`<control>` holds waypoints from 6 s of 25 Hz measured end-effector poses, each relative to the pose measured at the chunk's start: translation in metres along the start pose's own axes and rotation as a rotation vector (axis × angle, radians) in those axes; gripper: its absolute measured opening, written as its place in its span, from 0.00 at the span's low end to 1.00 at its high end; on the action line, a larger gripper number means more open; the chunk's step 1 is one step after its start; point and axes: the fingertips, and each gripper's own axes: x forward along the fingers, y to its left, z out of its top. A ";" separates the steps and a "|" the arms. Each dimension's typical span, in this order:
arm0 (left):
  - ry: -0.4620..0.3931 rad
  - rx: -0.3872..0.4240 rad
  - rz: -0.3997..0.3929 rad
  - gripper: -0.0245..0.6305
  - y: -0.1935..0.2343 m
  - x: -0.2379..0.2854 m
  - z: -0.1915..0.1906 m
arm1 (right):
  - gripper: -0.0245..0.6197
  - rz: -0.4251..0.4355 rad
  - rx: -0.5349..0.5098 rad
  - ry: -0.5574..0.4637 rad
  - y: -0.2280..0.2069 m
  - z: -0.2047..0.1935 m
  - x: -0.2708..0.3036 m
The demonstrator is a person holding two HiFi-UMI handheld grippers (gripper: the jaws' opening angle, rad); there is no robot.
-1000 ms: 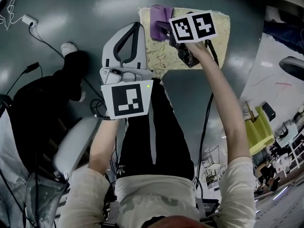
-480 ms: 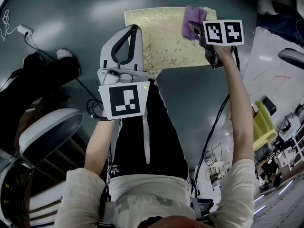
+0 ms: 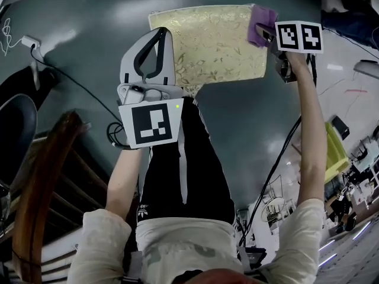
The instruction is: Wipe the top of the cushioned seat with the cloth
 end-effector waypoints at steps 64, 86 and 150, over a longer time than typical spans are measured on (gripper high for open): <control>0.016 -0.035 0.133 0.05 0.056 -0.046 -0.032 | 0.19 0.281 -0.188 0.059 0.245 -0.047 0.081; 0.010 -0.023 0.079 0.05 0.026 -0.029 -0.023 | 0.19 -0.110 -0.075 0.039 0.020 -0.065 0.000; 0.015 -0.044 0.150 0.05 0.035 -0.059 -0.036 | 0.19 0.259 -0.236 0.042 0.272 -0.114 0.088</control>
